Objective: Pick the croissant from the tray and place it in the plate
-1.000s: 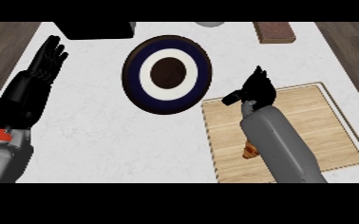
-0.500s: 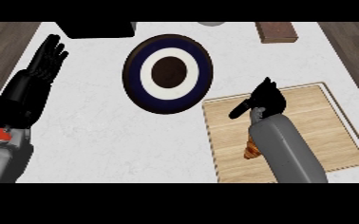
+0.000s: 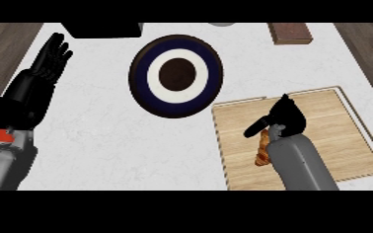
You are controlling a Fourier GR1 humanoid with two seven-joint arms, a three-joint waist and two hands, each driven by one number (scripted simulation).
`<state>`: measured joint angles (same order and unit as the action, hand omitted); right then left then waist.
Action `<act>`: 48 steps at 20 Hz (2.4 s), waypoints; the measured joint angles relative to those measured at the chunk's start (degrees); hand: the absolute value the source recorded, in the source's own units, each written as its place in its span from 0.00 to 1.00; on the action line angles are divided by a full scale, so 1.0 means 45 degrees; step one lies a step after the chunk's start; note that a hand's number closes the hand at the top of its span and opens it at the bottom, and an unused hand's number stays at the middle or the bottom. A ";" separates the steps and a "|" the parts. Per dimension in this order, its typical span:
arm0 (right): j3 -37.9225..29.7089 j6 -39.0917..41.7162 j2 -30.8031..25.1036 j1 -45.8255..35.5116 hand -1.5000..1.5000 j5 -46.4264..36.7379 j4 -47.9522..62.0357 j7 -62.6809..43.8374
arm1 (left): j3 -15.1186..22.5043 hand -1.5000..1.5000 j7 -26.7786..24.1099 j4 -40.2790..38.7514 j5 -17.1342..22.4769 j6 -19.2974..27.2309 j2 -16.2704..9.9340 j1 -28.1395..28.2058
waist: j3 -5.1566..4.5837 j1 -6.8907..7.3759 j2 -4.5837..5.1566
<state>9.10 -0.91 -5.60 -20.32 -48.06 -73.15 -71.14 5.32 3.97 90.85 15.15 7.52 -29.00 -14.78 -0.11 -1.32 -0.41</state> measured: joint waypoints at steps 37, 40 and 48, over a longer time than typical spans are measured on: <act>0.5406 -0.3461 0.1070 0.8776 1.00 -1.0639 -0.6914 0.0992 | -0.0642 0.50 -0.0025 0.0087 -0.0602 -0.0481 0.0551 0.0449 | -0.0042 -0.0277 -0.0168; 0.6861 -0.3934 0.1103 0.8844 1.00 -1.2028 -0.7686 0.0993 | -0.0631 0.50 0.0063 0.0094 -0.0596 -0.0513 0.0580 0.0328 | -0.0013 -0.0200 -0.0132; 0.8515 -0.4850 0.0062 0.7208 1.00 -1.3809 -0.7981 0.0968 | -0.0385 0.50 -0.0009 0.0191 -0.0762 -0.0563 0.0815 0.0263 | 0.0015 0.0140 0.0001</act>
<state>47.42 -22.73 -5.32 12.12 -110.20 -109.06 -66.78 3.59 3.93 91.71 11.72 4.99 -25.33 -13.60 -0.04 -0.69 -0.40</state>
